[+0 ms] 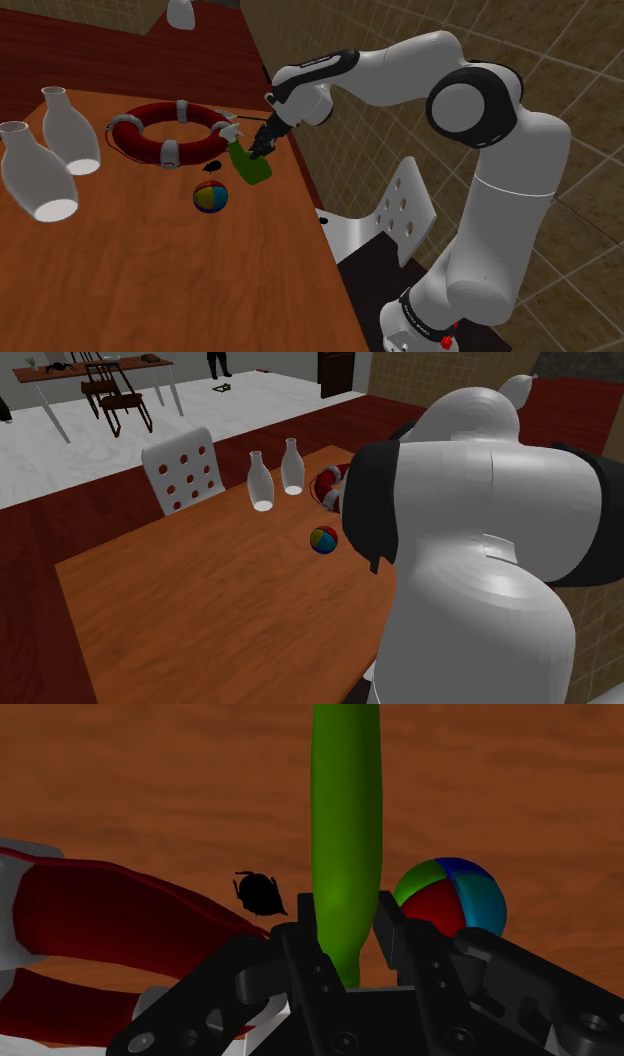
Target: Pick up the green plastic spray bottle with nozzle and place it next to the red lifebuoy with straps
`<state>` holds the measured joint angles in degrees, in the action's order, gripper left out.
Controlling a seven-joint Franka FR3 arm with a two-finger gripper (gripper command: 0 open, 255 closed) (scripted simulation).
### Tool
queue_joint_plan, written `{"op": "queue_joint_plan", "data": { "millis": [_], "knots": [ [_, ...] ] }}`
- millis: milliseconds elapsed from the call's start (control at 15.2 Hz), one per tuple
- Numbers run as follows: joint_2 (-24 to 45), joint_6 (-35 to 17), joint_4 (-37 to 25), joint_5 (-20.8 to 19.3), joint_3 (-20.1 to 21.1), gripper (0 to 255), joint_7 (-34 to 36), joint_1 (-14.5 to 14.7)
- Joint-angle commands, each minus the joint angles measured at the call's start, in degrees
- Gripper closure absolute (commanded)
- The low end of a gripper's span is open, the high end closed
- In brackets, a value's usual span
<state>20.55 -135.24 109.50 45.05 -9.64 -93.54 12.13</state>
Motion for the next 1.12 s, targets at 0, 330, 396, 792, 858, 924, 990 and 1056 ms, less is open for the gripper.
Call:
{"op": "queue_joint_plan", "data": {
  "millis": [0,330,396,792,858,924,990,1056],
  "knots": [
    [0.32,-0.08,0.17,0.0,-0.01,255,-0.04,-0.01],
    [0.16,-0.14,0.39,0.01,-0.01,0,-0.07,0.02],
    [0.23,-0.13,0.3,0.01,0.0,0,-0.04,0.02],
    [-3.78,3.35,0.98,-2.57,-1.5,0,1.38,-0.63],
    [-4.8,4.3,1.08,-3.25,-1.88,0,1.76,-0.81],
    [-4.8,4.3,1.08,-3.25,-1.88,0,1.76,-0.81],
    [-4.8,4.3,1.09,-3.25,-1.87,0,1.76,-0.81],
    [-4.8,4.3,1.08,-3.25,-1.87,0,1.76,-0.81]
  ]
}}
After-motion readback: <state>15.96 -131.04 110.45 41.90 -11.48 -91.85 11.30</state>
